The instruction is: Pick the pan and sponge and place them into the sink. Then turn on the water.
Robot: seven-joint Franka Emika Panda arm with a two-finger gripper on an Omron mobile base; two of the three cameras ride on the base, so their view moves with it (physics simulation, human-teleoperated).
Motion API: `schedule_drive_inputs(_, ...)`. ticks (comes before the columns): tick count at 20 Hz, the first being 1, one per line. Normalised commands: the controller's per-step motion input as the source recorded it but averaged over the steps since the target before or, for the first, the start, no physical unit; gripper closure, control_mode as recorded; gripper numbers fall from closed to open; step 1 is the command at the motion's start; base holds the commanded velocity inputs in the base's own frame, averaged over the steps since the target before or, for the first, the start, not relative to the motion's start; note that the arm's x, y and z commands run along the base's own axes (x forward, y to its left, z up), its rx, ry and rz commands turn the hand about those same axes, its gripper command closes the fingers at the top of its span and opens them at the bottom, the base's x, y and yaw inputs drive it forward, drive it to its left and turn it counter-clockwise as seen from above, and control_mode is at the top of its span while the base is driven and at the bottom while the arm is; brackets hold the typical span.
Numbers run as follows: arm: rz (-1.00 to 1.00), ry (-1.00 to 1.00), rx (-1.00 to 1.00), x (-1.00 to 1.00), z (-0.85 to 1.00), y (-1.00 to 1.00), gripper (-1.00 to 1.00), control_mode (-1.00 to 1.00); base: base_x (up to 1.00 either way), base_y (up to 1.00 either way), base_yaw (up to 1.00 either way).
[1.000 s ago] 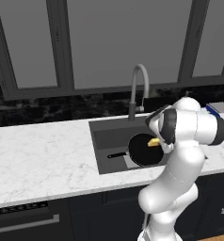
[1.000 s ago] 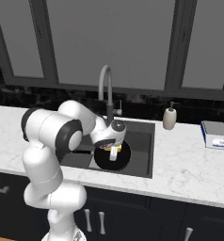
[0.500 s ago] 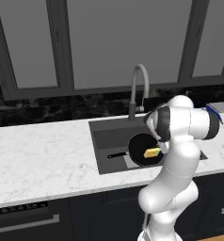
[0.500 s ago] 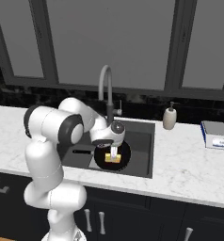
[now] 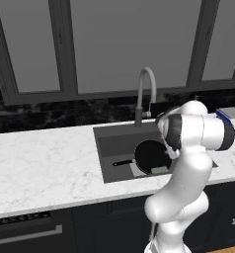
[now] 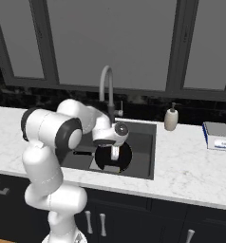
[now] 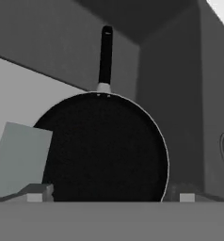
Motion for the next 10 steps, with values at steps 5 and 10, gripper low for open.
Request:
schedule_drive_inputs(5, 0.08, -0.06, 0.21, -0.12, 0.97, -0.13, -1.0, -1.0, 0.0, 0.0, 0.0)
schedule_drive_inputs(10, 0.02, -0.03, 0.25, -0.03, 0.92, -0.13, -1.0, -1.0, 0.0, 0.0, 0.0)
